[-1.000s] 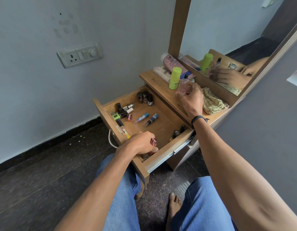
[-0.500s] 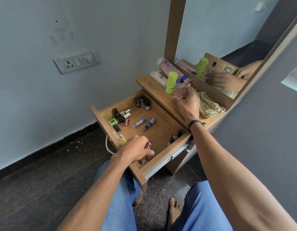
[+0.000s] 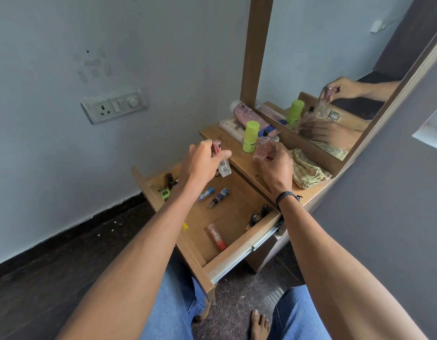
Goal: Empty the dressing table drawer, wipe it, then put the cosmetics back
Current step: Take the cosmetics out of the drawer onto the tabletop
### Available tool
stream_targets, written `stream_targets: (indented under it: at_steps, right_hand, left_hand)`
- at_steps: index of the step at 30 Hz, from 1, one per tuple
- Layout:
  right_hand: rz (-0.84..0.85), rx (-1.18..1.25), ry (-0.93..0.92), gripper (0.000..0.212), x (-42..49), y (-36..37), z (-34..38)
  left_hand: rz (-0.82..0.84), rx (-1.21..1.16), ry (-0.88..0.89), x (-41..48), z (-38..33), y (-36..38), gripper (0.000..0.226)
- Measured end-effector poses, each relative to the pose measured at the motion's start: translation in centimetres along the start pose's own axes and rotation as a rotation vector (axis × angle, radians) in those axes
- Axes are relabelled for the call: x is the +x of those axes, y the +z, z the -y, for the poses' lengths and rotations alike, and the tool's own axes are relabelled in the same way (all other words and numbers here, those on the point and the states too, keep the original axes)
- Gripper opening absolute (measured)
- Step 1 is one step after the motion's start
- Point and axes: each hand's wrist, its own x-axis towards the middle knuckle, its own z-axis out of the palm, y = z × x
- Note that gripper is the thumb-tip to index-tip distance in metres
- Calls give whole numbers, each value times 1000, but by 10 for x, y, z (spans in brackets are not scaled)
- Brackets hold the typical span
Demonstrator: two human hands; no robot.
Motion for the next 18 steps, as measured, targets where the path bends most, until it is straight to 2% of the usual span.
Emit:
stream_targets:
  at_steps: [3, 7, 11, 18]
  right_hand:
    - [3, 9, -5, 41, 2, 0, -2]
    - [-2, 28, 1, 44, 4, 0, -6]
    - [-9, 40, -13, 44, 3, 1, -6]
    - [-12, 49, -16, 44, 1, 0, -3]
  left_hand:
    - [-54, -2, 53, 28, -19, 9, 37]
    - [-13, 57, 74, 43, -29, 36, 30]
    - [-14, 111, 97, 46, -34, 51, 39]
    - [-7, 57, 95, 47, -27, 66, 46]
